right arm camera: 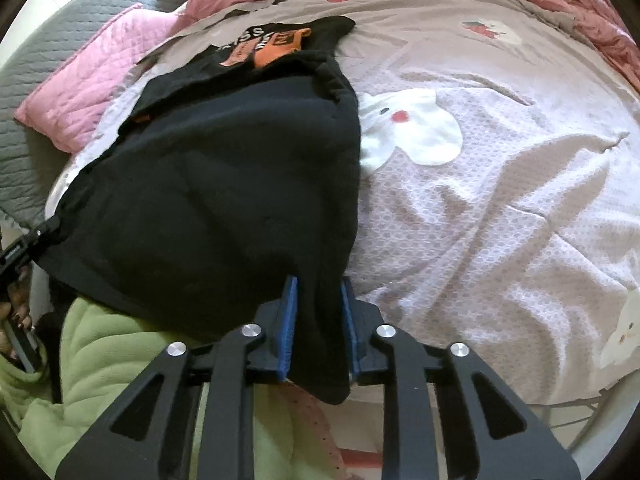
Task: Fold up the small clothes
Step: 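Grasp the hem with the right tool and lift it toward the collar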
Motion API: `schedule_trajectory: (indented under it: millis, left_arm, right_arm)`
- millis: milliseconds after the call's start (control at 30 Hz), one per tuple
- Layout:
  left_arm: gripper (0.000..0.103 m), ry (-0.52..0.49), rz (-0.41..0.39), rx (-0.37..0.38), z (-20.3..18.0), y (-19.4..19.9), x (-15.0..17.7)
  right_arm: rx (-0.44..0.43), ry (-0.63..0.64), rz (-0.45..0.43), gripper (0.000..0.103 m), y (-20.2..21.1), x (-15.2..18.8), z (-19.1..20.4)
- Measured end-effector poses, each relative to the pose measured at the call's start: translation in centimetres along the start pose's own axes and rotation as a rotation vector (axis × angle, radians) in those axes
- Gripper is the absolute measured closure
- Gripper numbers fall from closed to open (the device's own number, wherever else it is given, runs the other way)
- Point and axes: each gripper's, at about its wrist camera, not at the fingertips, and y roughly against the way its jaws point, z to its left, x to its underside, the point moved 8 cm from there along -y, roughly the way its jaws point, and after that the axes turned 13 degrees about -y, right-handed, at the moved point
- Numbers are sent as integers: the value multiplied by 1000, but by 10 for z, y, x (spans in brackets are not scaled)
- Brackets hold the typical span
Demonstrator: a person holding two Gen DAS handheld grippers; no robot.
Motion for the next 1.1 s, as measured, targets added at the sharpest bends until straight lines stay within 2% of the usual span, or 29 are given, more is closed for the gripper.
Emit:
schedule_trajectory:
  millis: [100,200,233,300,433,567,767,1100]
  left_arm:
    - [96,21,-43,9,2,13,-9]
    - [96,28,-50,7,4,16,-11]
    - [96,31,-47,9,4,15,-11]
    - [96,40,-38,9,6,12,-9]
    - [96,51,-39,25,7,12,-12]
    - [96,82,-50,43,14,11,-23]
    - [96,143,-57,89,28,-1,-58]
    - [96,173,-46,44,48,-39,-123]
  right_arm:
    - [-10,-23,7,78,-5,0,-1]
    - [-21,-10,12,72,-8,1,2]
    - [-17,-2,12,73,-8,1,3]
    - [-40,2,17,91,-5,-2,4]
    - [-138,-18,-2,92,7,-16,11]
    - [-198,-23,-74,92,22,-44,23]
    - [-257,-16,-178,92,36,-94,39]
    - [-293,-94,-275,92,18,-168,37]
